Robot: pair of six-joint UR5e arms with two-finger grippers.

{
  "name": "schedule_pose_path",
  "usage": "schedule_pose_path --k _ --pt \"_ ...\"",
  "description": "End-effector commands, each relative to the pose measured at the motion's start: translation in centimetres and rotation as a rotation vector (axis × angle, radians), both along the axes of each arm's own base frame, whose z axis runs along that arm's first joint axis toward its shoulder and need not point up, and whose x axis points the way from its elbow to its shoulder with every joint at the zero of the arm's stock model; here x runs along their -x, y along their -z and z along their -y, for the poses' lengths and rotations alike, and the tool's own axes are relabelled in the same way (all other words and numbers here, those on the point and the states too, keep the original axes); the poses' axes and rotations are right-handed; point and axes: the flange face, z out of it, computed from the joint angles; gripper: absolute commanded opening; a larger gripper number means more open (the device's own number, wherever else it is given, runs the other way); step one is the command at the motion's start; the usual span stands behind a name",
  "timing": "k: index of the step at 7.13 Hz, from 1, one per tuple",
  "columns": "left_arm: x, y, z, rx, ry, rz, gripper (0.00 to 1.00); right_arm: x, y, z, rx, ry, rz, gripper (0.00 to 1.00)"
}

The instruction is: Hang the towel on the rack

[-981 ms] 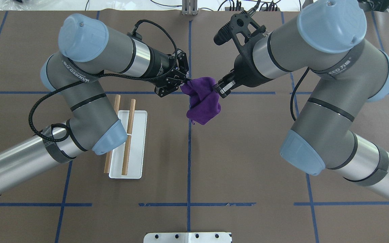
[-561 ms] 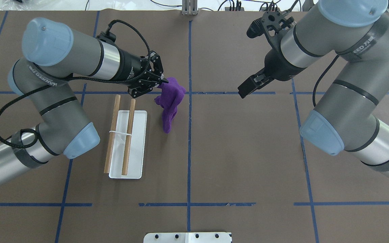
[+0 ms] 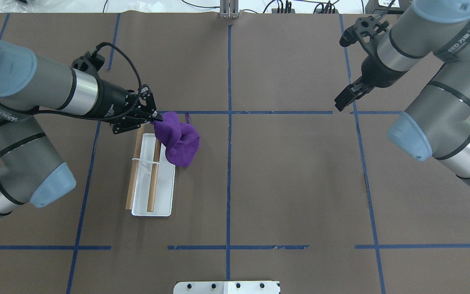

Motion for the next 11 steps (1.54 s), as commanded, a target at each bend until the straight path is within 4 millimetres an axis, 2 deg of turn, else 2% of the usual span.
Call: schedule_pose_path --k 1,2,3,5,6,7,8,9,10,11 --pt "3.1 -3.4 0.3 -0.073 -0.018 0.056 0.00 -4.6 -5.9 3.2 -0.035 0.049 -0.069 1.00" --pt "5.1 -5.2 0.9 -0.094 -0.025 0.080 0.00 -6.0 -7.4 4.2 -0.046 0.066 -0.087 1.00" --pt "5.4 -6.3 1.2 -0.103 -0.030 0.098 0.00 -7.3 -8.6 4.6 -0.054 0.076 -0.097 1.00" --pt "5.1 -6.9 1.6 -0.094 -0.026 0.110 0.00 -7.8 -8.8 4.7 -0.060 0.077 -0.099 1.00" --pt "5.0 -7.4 1.6 -0.088 -0.028 0.114 0.14 -7.8 -8.8 4.7 -0.060 0.077 -0.099 1.00" --pt "4.9 -7.6 1.7 -0.086 -0.027 0.117 0.71 -7.8 -8.8 4.7 -0.060 0.077 -0.099 1.00" --pt "5.1 -7.7 1.6 -0.088 -0.026 0.119 1.00 -7.9 -8.8 4.7 -0.059 0.077 -0.097 1.00" --pt "5.0 -7.8 1.7 -0.091 -0.028 0.122 1.00 -8.4 -8.9 4.7 -0.046 0.075 -0.079 1.00" --pt "5.5 -8.3 1.7 -0.156 -0.050 0.142 1.00 -10.3 -9.9 4.8 -0.005 0.059 -0.042 1.00" --pt "6.7 -10.9 1.2 -0.250 -0.092 0.199 1.00 -13.8 -12.5 4.3 0.087 0.021 -0.003 1.00"
